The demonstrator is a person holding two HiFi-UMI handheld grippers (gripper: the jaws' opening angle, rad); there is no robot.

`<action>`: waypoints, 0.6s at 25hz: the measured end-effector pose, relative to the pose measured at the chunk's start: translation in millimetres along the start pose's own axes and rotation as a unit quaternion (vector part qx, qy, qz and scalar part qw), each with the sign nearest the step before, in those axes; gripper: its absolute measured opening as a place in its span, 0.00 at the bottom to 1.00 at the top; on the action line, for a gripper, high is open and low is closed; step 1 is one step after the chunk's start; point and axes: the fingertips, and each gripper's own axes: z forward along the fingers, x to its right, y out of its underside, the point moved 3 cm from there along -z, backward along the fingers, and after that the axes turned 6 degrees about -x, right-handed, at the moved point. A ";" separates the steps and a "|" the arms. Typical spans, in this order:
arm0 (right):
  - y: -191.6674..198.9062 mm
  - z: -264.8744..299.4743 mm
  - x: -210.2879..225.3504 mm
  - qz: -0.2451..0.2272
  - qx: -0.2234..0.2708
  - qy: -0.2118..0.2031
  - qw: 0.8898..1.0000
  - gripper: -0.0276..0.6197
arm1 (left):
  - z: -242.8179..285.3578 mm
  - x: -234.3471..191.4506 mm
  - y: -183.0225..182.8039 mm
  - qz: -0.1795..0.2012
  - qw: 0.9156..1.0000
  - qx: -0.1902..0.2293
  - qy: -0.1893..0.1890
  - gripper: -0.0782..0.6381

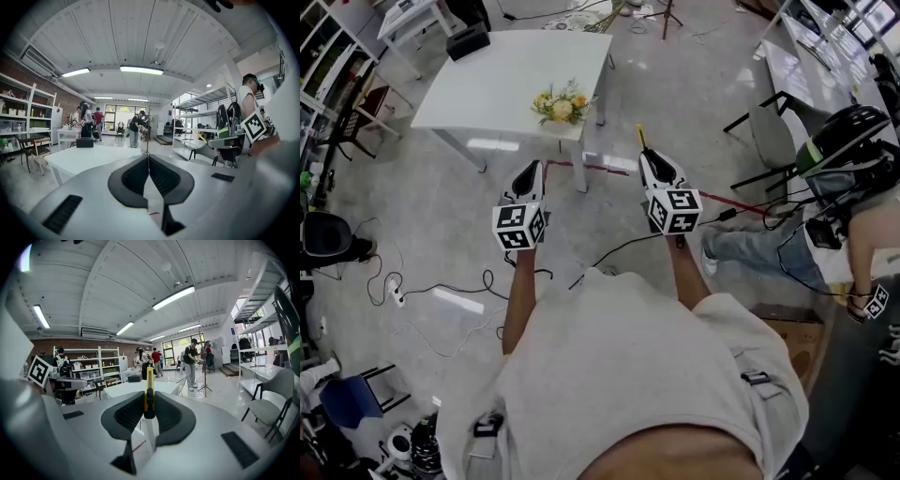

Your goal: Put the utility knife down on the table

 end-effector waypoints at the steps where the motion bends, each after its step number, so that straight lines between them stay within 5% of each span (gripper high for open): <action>1: 0.4 -0.2 1.3 -0.001 -0.001 -0.001 1.000 0.17 | 0.9 2.0 -0.5 0.000 1.000 0.000 0.000 0.14; 15: 5.1 -0.1 14.5 -0.006 -0.008 -0.013 1.000 0.17 | 9.8 18.9 -2.6 0.003 1.000 -0.005 -0.006 0.14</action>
